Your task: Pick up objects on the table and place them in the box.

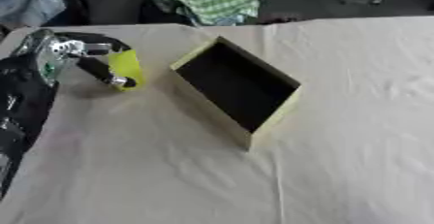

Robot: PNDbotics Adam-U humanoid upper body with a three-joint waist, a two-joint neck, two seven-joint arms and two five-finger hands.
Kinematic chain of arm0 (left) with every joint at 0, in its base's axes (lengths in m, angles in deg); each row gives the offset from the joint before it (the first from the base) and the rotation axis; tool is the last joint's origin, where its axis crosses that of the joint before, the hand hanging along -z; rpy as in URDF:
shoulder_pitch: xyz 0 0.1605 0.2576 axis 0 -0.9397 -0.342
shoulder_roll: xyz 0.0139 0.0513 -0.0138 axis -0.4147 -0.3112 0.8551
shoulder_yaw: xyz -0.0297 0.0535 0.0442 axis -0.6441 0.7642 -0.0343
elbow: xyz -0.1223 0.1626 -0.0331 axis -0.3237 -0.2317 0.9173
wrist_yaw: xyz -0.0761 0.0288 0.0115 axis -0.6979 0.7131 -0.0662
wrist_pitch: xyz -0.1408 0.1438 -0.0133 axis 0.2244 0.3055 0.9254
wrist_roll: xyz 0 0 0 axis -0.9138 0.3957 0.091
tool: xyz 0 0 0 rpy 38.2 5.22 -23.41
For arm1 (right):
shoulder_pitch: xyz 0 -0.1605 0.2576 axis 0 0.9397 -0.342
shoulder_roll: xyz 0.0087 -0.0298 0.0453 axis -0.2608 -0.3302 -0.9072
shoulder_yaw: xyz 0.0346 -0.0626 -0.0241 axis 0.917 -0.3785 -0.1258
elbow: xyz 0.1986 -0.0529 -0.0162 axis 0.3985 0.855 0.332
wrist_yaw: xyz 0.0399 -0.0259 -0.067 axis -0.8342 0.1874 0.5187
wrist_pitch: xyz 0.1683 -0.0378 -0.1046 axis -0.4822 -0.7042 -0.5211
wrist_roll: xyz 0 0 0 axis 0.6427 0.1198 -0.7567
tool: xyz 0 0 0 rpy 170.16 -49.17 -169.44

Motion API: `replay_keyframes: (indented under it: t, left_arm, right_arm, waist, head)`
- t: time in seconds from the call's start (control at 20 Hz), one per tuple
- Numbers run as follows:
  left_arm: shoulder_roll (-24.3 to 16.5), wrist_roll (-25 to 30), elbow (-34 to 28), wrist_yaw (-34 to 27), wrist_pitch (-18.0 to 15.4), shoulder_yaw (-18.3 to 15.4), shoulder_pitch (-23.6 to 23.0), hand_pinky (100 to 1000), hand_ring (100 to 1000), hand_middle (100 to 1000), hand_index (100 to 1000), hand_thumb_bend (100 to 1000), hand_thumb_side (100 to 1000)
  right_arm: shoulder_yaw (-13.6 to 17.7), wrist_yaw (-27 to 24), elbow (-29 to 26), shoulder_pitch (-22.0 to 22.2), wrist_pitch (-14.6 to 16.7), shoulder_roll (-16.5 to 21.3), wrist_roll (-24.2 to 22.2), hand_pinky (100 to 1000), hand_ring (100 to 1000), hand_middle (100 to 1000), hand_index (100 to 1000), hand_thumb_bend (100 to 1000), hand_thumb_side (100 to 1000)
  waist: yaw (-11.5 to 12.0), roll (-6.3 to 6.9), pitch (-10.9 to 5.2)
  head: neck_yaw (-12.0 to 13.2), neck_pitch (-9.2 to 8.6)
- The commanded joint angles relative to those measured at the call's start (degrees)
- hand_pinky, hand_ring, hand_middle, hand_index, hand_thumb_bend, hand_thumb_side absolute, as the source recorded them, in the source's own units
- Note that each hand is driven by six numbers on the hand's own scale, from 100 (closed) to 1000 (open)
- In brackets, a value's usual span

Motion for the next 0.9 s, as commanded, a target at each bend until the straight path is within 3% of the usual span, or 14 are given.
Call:
replay_keyframes:
  t: [0.05, 0.15, 0.35, 0.5, 0.75, 0.8, 0.9]
  left_arm:
    - [-2.1, -2.6, -1.2, 1.6, 1.0, -0.7, 0.9, 1000, 1000, 931, 999, 459, 686]
    - [-2.2, -4.1, -1.0, 2.1, 1.7, -1.0, 0.9, 1000, 1000, 927, 1000, 442, 695]
    - [-1.9, -5.5, -0.3, 2.2, 1.4, -0.7, 0.6, 1000, 887, 762, 904, 317, 690]
    - [-2.0, -5.8, -0.3, 2.2, 0.7, -0.3, 0.6, 960, 836, 711, 832, 100, 634]
    - [-2.1, -7.6, -1.7, 1.0, 0.7, -0.5, 0.8, 846, 687, 545, 635, 100, 514]
    - [-2.2, -9.5, -2.8, 0.9, 1.4, -0.5, 0.9, 787, 617, 491, 576, 100, 510]
    - [-2.1, -14.5, -4.9, 2.0, 3.3, -0.2, 0.9, 730, 567, 443, 528, 100, 551]
  right_arm:
    - [0.0, -0.3, -1.0, -0.7, 0.0, 0.7, -0.3, 741, 732, 490, 809, 100, 644]
    - [0.0, -0.2, -1.0, -0.6, -0.1, 0.8, -0.3, 741, 732, 490, 810, 100, 644]
    - [0.0, -0.2, -1.0, -0.5, -0.2, 0.9, -0.3, 742, 733, 490, 810, 100, 644]
    - [0.1, -0.2, -1.0, -0.4, -0.2, 0.8, -0.3, 742, 733, 490, 810, 100, 644]
    - [0.1, -0.2, -1.0, -0.3, -0.3, 0.7, -0.2, 743, 733, 490, 811, 100, 644]
    - [0.1, -0.2, -1.0, -0.3, -0.3, 0.7, -0.2, 743, 733, 490, 811, 100, 644]
    - [0.2, -0.2, -1.0, -0.2, -0.3, 0.7, -0.2, 743, 733, 490, 811, 100, 645]
  waist:
    - [-0.1, 0.72, -0.1]
    - [-0.2, 0.7, 0.04]
    - [-0.1, 0.7, 0.17]
    - [-0.2, 0.63, 0.14]
    - [-0.1, 0.66, -0.03]
    - [-0.1, 0.67, -0.07]
    - [-0.1, 0.68, -0.14]
  head:
    - [0.3, -0.67]
    - [0.3, -0.67]
    - [0.3, -0.76]
    - [0.3, -0.72]
    - [0.2, -0.6]
    - [0.2, -0.55]
    - [0.1, -0.44]
